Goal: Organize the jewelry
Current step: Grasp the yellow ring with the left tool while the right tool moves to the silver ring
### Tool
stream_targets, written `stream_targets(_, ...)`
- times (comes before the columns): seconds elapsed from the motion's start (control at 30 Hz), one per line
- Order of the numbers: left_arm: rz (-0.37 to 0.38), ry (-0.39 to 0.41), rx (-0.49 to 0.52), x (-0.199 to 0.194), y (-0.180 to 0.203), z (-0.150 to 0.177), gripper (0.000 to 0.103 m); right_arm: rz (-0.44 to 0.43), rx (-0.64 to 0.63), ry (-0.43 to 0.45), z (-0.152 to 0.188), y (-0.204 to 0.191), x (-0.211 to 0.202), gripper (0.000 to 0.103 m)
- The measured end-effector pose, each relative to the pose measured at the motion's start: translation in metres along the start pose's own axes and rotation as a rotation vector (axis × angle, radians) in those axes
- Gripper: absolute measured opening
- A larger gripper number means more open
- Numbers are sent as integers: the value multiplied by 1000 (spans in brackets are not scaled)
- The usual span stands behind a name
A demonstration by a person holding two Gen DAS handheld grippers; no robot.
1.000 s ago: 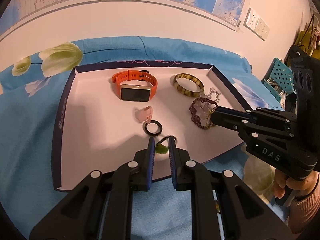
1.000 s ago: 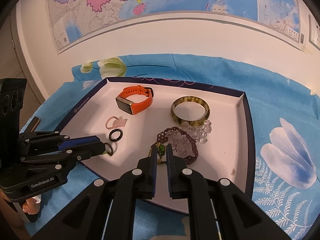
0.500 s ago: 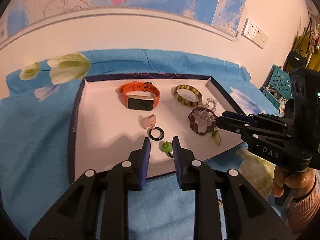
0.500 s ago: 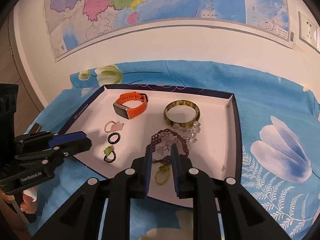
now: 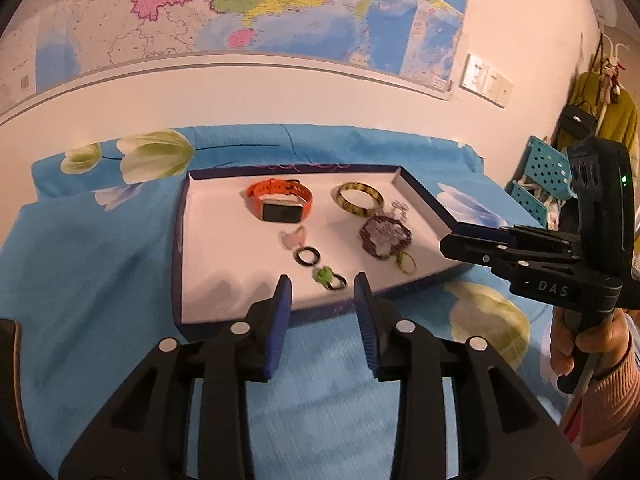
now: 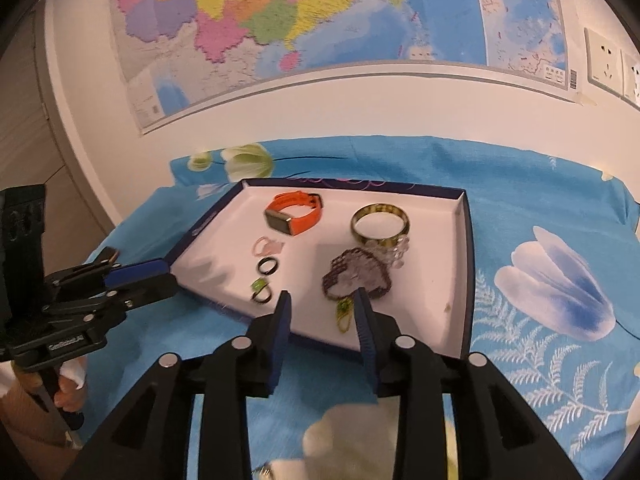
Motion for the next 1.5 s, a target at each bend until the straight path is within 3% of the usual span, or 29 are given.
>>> stream_targets(0.5, 80, -94, 100, 7, 35, 44, 40, -38, 8, -129, 69, -9, -12, 33)
stream_targets(1.03, 98, -175, 127, 33, 55, 51, 41, -57, -50, -158, 96, -25, -25, 35)
stream_targets(1.27, 95, -212, 92, 49, 54, 48, 33, -55, -90, -153, 100, -36, -27, 35)
stream_targets(1.43, 91, -217, 81, 51, 54, 48, 18, -34, -124, -147, 99, -43, -24, 38)
stream_targets(1.5, 91, -218, 80, 50, 53, 49, 18, -28, -133, -145, 99, -44, -24, 38)
Point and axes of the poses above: each gripper's, at about its wrist camera, not at the fingertips, and x roughly the way its jaws point, y to its right, z to its underside, the point moved 1 cm from there along x, roughly the way its jaws point, and after that the axes turned 4 degrees about z, right-handed, at the moved point
